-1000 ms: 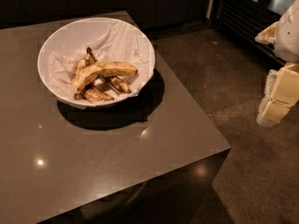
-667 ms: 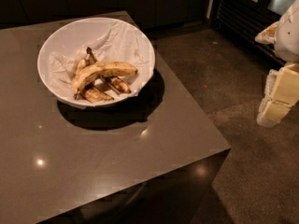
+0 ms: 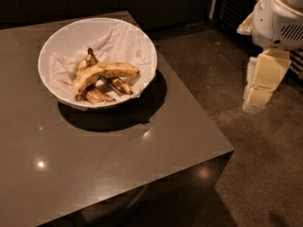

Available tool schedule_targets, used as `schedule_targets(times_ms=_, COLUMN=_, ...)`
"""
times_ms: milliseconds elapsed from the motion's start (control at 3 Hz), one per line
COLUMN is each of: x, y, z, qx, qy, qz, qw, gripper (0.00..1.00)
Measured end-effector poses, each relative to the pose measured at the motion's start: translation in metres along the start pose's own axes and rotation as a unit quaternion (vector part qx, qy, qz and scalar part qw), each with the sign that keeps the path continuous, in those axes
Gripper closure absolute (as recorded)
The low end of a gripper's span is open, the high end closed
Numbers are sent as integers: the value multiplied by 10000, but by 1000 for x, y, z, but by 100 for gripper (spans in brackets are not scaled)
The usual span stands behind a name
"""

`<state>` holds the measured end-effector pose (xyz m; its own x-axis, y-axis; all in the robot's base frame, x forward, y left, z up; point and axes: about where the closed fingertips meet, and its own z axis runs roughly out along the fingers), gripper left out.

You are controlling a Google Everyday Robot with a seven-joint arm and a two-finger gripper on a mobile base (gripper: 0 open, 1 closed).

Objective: Pick banana from white bowl

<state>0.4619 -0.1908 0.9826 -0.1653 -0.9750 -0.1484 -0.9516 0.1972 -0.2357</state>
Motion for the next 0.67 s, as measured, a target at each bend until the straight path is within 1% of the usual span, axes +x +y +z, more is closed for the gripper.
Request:
schedule_targets(times_ms=333, x=-24, y=-7, z=-2, qx=-55, qy=-44, qz=-367, qw=9993, gripper=0)
schedule_targets(times_ms=667, x=-27, y=-11, z=-4, qx=48, qy=-95, qz=-361, qw=9993, gripper=0)
